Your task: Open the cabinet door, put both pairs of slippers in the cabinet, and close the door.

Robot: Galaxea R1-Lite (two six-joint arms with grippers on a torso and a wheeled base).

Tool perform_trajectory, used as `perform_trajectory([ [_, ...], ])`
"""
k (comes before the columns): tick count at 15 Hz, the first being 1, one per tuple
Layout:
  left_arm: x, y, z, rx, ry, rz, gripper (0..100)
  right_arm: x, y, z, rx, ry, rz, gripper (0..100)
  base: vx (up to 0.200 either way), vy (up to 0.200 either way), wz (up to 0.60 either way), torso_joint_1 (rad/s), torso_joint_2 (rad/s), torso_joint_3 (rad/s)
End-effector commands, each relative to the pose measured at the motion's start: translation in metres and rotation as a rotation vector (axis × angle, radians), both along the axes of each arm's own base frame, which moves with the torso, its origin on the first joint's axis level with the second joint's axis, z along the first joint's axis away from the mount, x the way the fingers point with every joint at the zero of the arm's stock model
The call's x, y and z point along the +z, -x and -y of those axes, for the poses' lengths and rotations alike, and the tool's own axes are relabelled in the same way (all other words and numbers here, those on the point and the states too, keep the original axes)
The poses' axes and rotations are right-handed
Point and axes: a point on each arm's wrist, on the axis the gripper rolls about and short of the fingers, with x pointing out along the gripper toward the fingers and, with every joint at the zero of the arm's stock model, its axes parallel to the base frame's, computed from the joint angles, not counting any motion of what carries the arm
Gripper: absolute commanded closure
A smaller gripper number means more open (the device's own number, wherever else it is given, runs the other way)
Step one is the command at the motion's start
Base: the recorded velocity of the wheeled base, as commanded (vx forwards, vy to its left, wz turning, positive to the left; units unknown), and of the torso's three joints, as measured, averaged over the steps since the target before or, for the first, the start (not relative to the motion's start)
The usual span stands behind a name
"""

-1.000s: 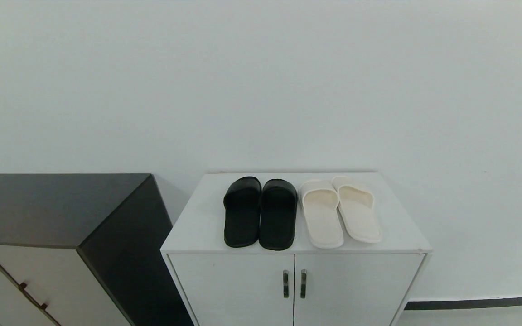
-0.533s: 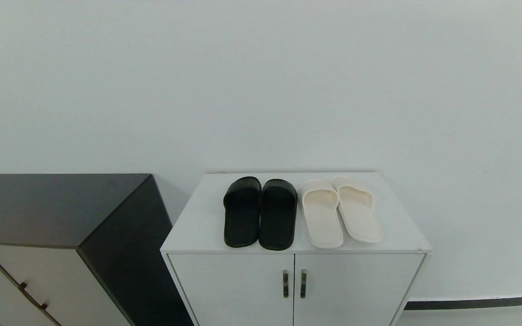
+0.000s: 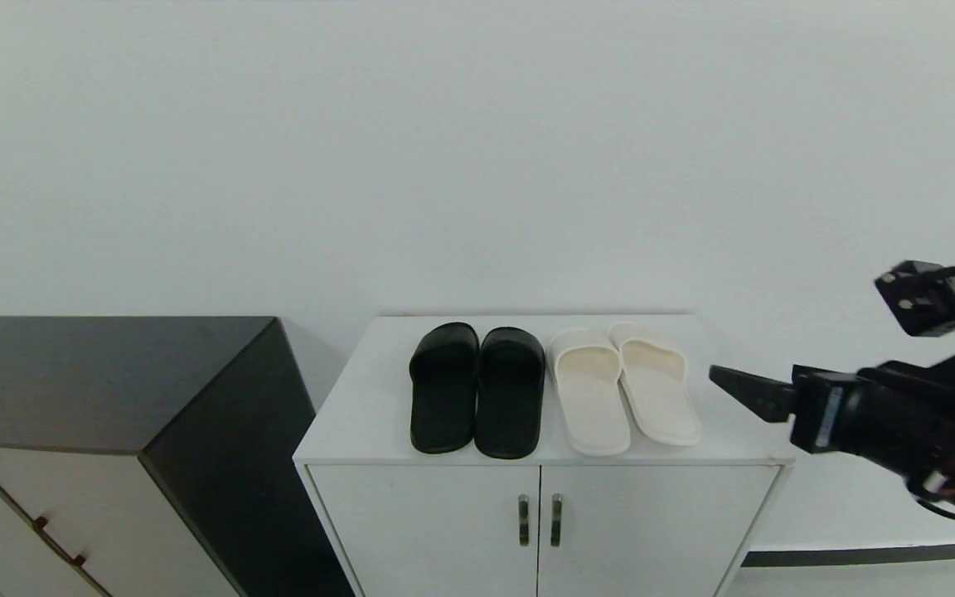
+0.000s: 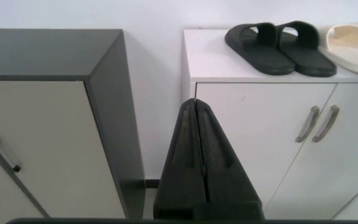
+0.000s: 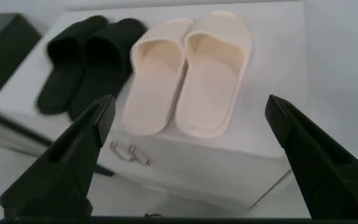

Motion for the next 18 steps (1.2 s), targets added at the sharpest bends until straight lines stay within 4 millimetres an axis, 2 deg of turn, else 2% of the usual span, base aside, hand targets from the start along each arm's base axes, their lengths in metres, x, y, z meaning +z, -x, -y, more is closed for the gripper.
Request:
perform_trajectory([
  [1, 0.0, 0.0, 0.0, 0.001, 0.0, -0.001, 100, -0.017, -0.039, -0.035, -0.034, 0.054, -0.057, 0, 0.0, 0.0, 0.0, 0.0, 0.0, 0.0],
  [4, 0.0, 0.0, 0.0, 0.001, 0.002, -0.001, 100, -0.019, -0.061, -0.054, -0.1, 0.074, -0.039, 0, 0.0, 0.0, 0.0, 0.0, 0.0, 0.0],
  [5, 0.0, 0.0, 0.0, 0.001, 0.0, -0.001, 100, -0.028, -0.076, -0.064, -0.147, 0.094, -0.04, 0, 0.0, 0.0, 0.0, 0.0, 0.0, 0.0],
  [7, 0.0, 0.0, 0.0, 0.001, 0.0, -0.001, 100, -0.042, -0.094, -0.077, -0.173, 0.098, -0.029, 0, 0.0, 0.0, 0.0, 0.0, 0.0, 0.0],
  [10, 0.0, 0.0, 0.0, 0.001, 0.0, -0.001, 100, -0.071, -0.11, -0.093, -0.163, 0.121, -0.018, 0, 0.0, 0.0, 0.0, 0.0, 0.0, 0.0],
  [13, 0.0, 0.0, 0.0, 0.001, 0.0, -0.001, 100, -0.091, -0.125, -0.101, -0.159, 0.124, 0.019, 0, 0.0, 0.0, 0.0, 0.0, 0.0, 0.0],
  [18, 0.0, 0.0, 0.0, 0.001, 0.002, -0.001, 100, -0.1, -0.14, -0.102, -0.135, 0.12, 0.009, 0, 0.0, 0.0, 0.0, 0.0, 0.0, 0.0],
])
